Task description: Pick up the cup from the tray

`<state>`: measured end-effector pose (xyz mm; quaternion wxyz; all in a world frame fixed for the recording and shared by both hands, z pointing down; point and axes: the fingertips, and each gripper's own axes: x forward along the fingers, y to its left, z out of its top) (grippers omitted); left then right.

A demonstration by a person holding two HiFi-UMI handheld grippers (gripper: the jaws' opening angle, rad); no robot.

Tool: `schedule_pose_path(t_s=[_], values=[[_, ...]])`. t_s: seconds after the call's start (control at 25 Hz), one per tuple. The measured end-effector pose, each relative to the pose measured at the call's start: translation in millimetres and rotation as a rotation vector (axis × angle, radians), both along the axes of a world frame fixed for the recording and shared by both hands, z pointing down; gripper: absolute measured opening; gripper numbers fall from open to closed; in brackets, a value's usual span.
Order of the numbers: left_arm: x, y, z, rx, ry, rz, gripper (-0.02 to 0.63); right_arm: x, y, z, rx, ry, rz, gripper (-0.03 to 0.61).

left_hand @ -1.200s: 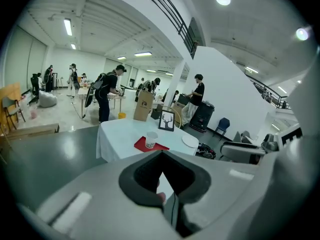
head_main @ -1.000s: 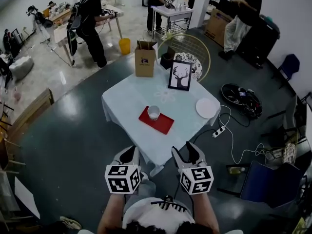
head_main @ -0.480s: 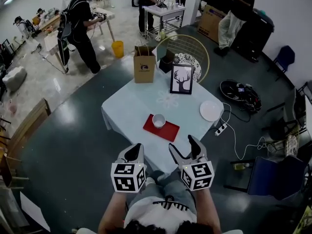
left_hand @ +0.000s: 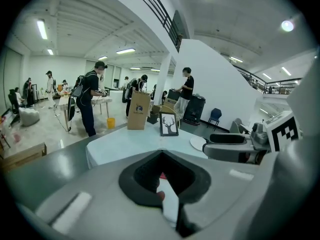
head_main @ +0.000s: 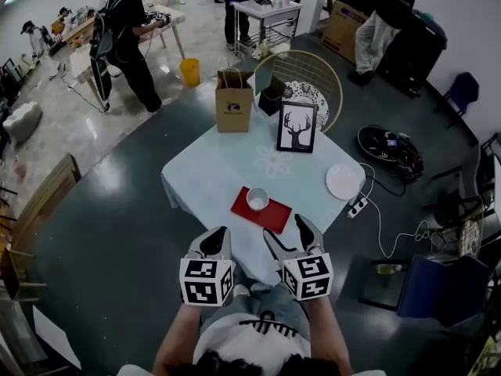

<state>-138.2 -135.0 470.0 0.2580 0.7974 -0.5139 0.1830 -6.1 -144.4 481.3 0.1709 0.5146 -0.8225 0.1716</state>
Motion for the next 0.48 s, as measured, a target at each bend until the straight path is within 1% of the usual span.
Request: schedule_pose_path(t_s=[0.08,0.24,0.28,0.32,0.4,0.48], values=[[1.2,-9.5,6.0,0.001,-0.012,-0.006,0.000,-2.2,-12.8,10.4,-0.020,0.005,-0.005,0.367],[0.7,-20.9,27.8,-0.016,-0.107,-0.028,0.000,-11.7,-34.3,33.9,-0.057,0.030,-0.033,0.368],[2.4,-22.7,31.7,-0.023,-0.103,-0.029,0.000,-14.8,-39.5,38.2,-0.065,0.037,-0.041,0.370],[5.4,-24.3,35.0,-0.034,-0.080,-0.028,0.000,-17.6,-44.7,41.3,-0.072,0.042,-0.045,0.371],[12.1,-26.9,42.0,-0.066,-0.010,-0.027,0.000,-23.5,-54.0,46.3,-0.082,0.047,-0.049,0.374],[15.4,-31.1,49.5,-0.096,0.048,-0.046,0.000,-29.9,-62.3,56.8,-0.098,0.066,-0.068,0.377]])
